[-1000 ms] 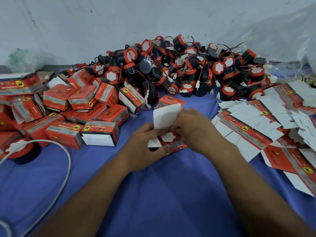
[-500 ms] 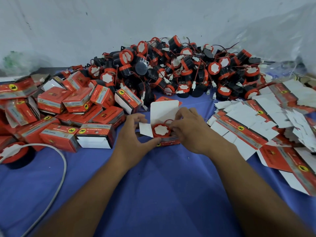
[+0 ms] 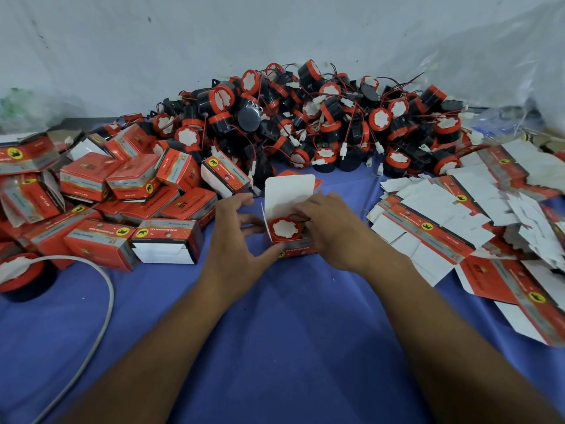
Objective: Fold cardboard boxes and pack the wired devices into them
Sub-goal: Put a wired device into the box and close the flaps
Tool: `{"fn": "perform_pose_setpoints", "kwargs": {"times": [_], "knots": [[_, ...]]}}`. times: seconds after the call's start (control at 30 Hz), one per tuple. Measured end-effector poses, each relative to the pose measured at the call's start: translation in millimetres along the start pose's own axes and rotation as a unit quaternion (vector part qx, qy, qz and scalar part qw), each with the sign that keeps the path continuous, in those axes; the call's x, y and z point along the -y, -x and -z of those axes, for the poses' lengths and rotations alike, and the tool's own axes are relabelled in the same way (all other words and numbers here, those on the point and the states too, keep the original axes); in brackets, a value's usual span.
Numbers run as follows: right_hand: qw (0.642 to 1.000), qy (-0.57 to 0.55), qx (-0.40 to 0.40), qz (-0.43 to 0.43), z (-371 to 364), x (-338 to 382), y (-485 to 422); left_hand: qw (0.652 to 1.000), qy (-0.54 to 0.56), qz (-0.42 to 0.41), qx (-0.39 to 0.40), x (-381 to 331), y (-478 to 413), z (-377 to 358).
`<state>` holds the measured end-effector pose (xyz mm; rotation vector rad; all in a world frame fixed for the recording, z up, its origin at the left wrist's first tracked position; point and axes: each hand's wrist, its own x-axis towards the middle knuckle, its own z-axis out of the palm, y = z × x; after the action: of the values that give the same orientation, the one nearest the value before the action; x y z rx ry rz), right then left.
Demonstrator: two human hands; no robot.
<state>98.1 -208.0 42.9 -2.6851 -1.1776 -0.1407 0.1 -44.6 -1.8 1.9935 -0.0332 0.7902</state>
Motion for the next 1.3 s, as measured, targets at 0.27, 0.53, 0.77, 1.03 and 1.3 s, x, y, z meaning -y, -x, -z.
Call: {"fn": "perform_pose_setpoints", "kwargs": {"times": [0.27, 0.53, 0.77, 1.03, 1.3], "knots": [[0.997, -0.035, 0.019, -0.061, 1.4, 9.7, 1.5, 0.974, -0.175, -0.133, 0.048, -4.0, -0.4, 2.0], [0.976, -0.155, 0.008, -0.154, 2.4, 1.5, 8.2, 0.954, -0.232, -0.161, 0.096, 0.5, -2.9, -1.5], [0.897, -0.371, -0.12, -0.209, 5.9, -28.3, 12.2, 0.963, -0.212, -0.128, 0.105, 1.8, -2.3, -1.4], [0.764, -0.603, -0.088, -0.212, -4.0, -27.1, 10.7, 0.971, -0.19, -0.098, 0.106, 1.5, -2.3, -0.8], [0.84, -0.531, -0.07, -0.087, -21.0, -17.5, 8.2, 0.994, -0.077, 0.005, 0.075, 3.0, -3.0, 0.0]]}}
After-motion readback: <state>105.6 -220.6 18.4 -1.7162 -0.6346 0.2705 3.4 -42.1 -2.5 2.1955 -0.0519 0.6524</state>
